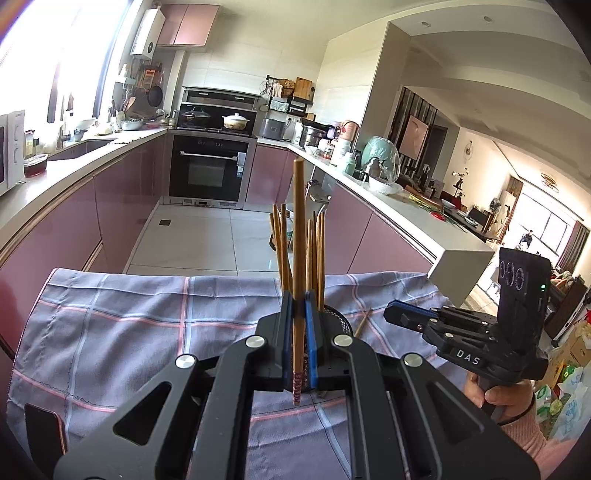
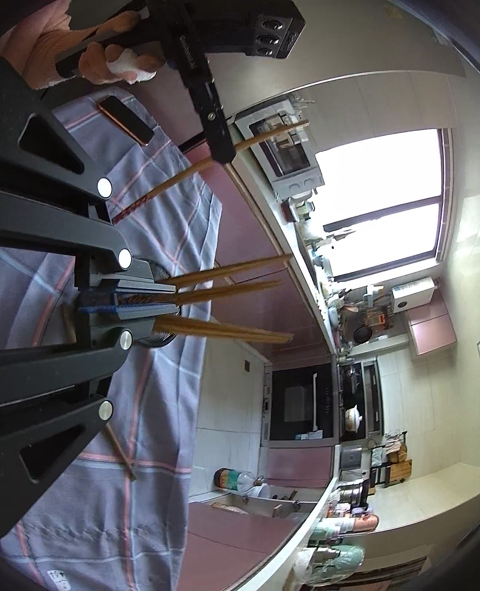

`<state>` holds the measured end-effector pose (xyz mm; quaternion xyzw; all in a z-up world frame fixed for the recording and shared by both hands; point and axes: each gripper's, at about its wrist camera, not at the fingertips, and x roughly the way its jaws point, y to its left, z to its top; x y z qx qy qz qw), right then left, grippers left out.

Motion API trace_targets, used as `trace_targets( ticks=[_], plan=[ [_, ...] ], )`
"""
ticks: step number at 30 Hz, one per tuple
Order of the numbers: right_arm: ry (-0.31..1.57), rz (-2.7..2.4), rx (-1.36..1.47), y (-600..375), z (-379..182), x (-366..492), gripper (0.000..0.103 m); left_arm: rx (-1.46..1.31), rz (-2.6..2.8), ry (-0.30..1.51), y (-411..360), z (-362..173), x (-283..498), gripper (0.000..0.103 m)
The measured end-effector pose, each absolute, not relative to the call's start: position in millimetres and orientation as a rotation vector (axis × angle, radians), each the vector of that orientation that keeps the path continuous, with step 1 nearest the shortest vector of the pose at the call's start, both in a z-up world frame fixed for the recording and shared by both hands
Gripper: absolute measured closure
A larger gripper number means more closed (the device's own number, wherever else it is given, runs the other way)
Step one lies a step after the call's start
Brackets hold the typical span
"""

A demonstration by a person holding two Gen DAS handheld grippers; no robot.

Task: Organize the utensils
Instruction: 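Move the right tool to the last chopstick while the left tool holds its chopstick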

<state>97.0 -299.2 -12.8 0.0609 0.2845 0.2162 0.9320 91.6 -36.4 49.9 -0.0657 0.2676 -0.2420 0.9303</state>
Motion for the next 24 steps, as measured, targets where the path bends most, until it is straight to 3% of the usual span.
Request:
trace_targets(
  ticks=[2,5,9,12,22,24],
  plan=[
    [0.644,0.389,0.151,-311.7,-30.5,103.4,0.096,-0.140,-0.494,0.558,-34.3,46.1,91.6,0.096],
    [0.727,0.305,0.181,-332.3,-58.1,115.5,0.081,-0.146,-0.491,0.572,-31.3,40.8,92.7,0.096],
    [0.817,0.215,0.239,-351.9,-89.5,139.9,0.080,-0.153,-0.485,0.594,-29.4,33.1,94.6,0.096],
    [0.867,0.144,0.263,-359.3,-107.5,160.4,0.073,-0.153,-0.484,0.603,-29.5,30.0,95.9,0.096],
    [0.923,-0.020,0.206,-354.4,-130.2,190.6,0.070,-0.158,-0.486,0.609,-29.2,26.3,96.4,0.096],
    [0.924,-0.016,0.197,-353.9,-131.7,191.7,0.077,-0.162,-0.488,0.613,-27.9,25.8,96.4,0.096]
  ],
)
